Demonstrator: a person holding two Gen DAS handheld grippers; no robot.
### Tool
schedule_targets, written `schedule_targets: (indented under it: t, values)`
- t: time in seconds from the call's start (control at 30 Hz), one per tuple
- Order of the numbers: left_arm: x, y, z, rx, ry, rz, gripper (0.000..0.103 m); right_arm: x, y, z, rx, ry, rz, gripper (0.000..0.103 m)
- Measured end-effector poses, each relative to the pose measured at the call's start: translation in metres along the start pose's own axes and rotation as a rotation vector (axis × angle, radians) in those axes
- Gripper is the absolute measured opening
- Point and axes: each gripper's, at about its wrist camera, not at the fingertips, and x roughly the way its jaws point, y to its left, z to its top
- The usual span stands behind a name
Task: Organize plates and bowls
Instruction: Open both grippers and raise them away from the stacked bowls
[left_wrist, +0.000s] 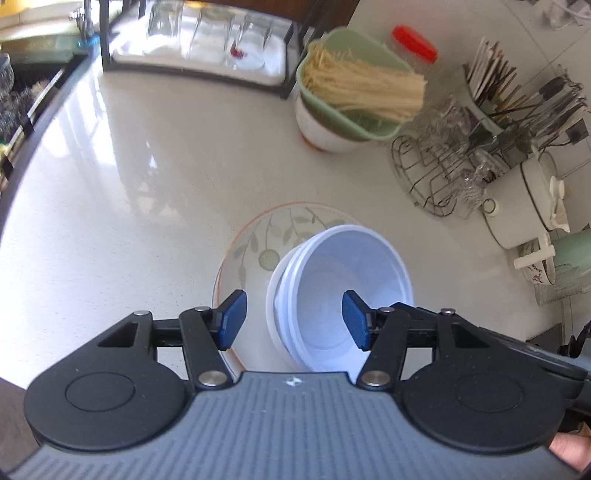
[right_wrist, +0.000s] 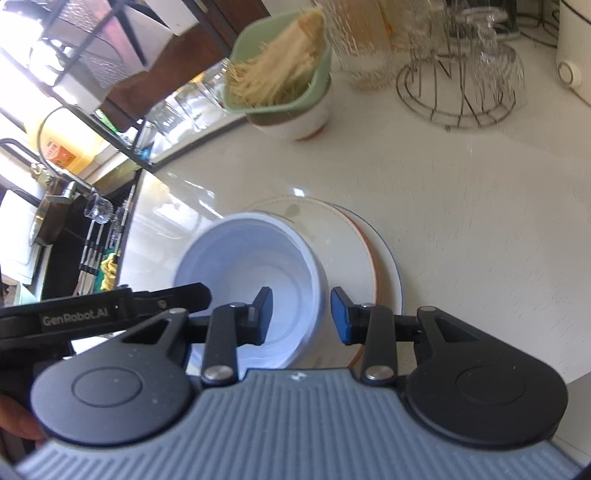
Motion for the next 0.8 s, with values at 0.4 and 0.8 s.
schedule_targets:
  t: [0.4,0.8]
  values:
    - [-0.077,-0.029,-0.032,0.029,-0.143,0.024,0.063,-0.063,0.017,-0.009,-0.102,-0.117,0.050,0.038]
    - [-0.156,-0.062,-0.092,0.065,-0.305,0.096,0.063,-0.143,0.024,-0.034,-0.190,-0.272,0.107,0.038]
